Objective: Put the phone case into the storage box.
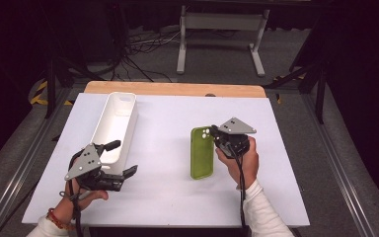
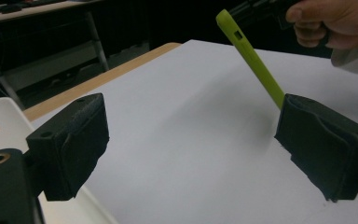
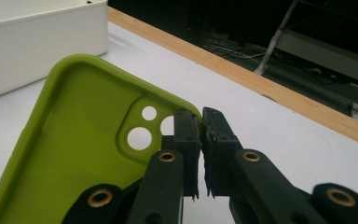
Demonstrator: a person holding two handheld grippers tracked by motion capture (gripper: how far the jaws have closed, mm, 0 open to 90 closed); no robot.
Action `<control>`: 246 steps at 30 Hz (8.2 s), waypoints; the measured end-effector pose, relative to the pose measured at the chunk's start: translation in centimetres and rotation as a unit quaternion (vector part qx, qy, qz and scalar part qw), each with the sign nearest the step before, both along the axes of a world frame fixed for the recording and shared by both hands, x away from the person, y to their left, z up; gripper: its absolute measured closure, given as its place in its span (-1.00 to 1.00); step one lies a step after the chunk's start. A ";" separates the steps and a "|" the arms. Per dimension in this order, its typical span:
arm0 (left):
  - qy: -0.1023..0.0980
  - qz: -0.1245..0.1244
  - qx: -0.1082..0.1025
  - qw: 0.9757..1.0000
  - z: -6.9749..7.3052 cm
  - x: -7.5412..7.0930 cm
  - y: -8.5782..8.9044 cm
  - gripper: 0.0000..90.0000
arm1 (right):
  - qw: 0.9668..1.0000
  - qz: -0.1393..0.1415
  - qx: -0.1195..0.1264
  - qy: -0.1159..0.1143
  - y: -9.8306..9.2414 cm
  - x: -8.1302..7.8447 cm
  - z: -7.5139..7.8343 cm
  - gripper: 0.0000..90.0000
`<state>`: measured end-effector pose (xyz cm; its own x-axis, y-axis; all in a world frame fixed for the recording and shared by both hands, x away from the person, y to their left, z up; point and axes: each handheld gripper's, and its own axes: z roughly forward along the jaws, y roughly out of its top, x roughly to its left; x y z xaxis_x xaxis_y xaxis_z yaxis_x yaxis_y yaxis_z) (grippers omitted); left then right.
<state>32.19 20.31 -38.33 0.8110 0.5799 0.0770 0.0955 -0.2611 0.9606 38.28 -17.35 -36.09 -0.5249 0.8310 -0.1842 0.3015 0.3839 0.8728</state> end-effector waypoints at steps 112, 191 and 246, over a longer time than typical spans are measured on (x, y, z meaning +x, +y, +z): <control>0.008 -0.011 -0.027 1.000 1.5 2.6 -4.7 0.73 | 0.986 0.124 0.002 -0.108 3.1 -6.1 -2.2 -0.27; -0.042 0.023 -0.058 0.997 4.8 2.4 0.8 0.73 | 0.994 0.069 -0.009 -0.085 -3.5 -8.3 -6.2 -0.57; -0.067 0.074 -0.066 0.993 6.3 2.4 5.8 0.73 | 0.994 0.072 -0.018 -0.084 -3.3 -8.2 -6.2 -0.57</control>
